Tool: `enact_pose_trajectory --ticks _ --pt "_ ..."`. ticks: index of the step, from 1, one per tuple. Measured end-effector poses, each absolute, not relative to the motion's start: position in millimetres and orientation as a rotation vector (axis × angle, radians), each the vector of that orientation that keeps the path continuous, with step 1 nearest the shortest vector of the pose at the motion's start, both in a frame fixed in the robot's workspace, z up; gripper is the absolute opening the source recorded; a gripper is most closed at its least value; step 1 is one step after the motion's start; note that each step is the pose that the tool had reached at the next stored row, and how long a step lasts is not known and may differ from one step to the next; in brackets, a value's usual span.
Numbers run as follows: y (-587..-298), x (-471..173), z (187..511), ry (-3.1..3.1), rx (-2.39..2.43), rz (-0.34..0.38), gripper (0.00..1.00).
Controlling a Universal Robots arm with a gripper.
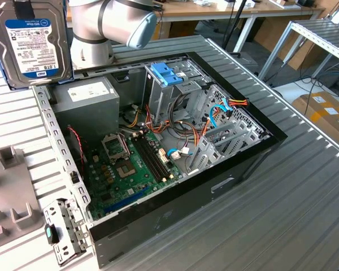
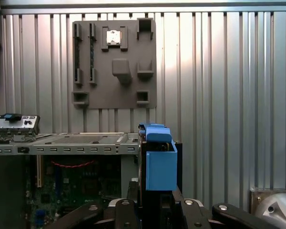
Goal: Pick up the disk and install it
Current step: 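Pick up the disk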
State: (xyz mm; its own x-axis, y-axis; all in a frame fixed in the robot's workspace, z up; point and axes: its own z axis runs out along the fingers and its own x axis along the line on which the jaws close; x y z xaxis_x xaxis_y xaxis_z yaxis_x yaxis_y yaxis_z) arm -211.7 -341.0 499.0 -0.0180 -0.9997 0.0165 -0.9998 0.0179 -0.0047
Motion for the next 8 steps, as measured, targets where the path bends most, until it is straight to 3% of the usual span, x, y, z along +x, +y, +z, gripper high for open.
enact_pose_trajectory --ticks 8 --pt "-341.0 -194.4 498.4 -2.235 2.195 0.023 0.35"
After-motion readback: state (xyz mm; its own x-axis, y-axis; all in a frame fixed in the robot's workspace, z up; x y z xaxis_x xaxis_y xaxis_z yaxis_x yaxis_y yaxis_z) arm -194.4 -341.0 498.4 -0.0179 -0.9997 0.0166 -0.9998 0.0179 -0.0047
